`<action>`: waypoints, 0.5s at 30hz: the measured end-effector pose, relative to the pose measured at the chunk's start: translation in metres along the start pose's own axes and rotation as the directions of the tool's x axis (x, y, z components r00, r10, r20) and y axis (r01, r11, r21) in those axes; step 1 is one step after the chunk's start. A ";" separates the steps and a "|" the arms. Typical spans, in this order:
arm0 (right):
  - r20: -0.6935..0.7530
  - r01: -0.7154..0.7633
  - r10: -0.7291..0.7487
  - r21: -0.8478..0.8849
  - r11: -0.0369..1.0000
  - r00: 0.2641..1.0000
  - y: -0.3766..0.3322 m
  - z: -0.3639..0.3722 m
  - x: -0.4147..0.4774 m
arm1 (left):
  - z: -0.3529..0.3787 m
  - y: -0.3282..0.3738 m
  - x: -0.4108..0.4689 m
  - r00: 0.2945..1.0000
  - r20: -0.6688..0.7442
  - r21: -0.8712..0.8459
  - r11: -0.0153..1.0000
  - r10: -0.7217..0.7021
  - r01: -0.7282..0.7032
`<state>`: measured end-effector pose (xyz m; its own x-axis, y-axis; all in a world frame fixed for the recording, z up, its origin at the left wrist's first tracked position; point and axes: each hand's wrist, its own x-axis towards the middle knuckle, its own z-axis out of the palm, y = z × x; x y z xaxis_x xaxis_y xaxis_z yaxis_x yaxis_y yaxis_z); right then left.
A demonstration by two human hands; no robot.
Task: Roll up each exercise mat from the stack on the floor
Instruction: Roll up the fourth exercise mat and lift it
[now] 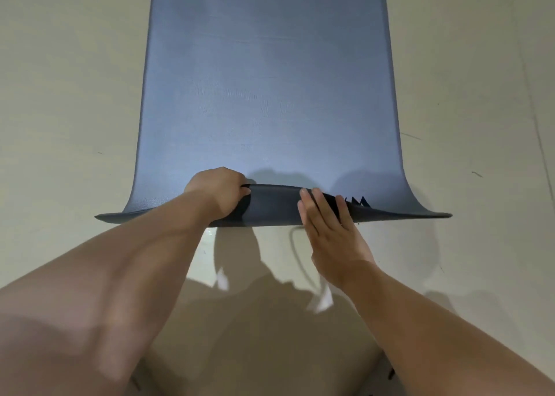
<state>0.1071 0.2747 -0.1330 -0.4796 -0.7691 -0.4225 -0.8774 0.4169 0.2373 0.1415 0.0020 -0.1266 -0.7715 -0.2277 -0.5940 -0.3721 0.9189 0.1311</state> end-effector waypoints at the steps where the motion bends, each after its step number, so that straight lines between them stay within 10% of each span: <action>1: 0.010 0.011 -0.011 0.001 1.000 1.000 0.002 -0.001 0.002 | 0.001 -0.003 0.002 1.000 0.010 -0.007 1.000 -0.006 0.006; 8: 0.121 -0.058 0.033 0.204 0.977 0.992 0.009 0.004 0.021 | -0.006 0.004 0.004 0.989 -0.137 0.093 0.995 0.050 -0.038; 12: 0.205 -0.032 -0.022 0.255 0.966 0.978 0.018 0.006 0.043 | 0.001 0.030 -0.014 0.818 -0.418 0.286 0.912 0.396 -0.294; 15: 0.220 -0.061 0.009 0.228 0.972 0.976 0.015 0.004 0.055 | 0.031 0.045 -0.039 0.802 -0.316 0.361 0.846 0.507 -0.392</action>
<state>0.0674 0.2402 -0.1563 -0.4776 -0.6399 -0.6021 -0.8251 0.5620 0.0572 0.1708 0.0620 -0.1225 -0.9705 0.1811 -0.1589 0.1741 0.9831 0.0569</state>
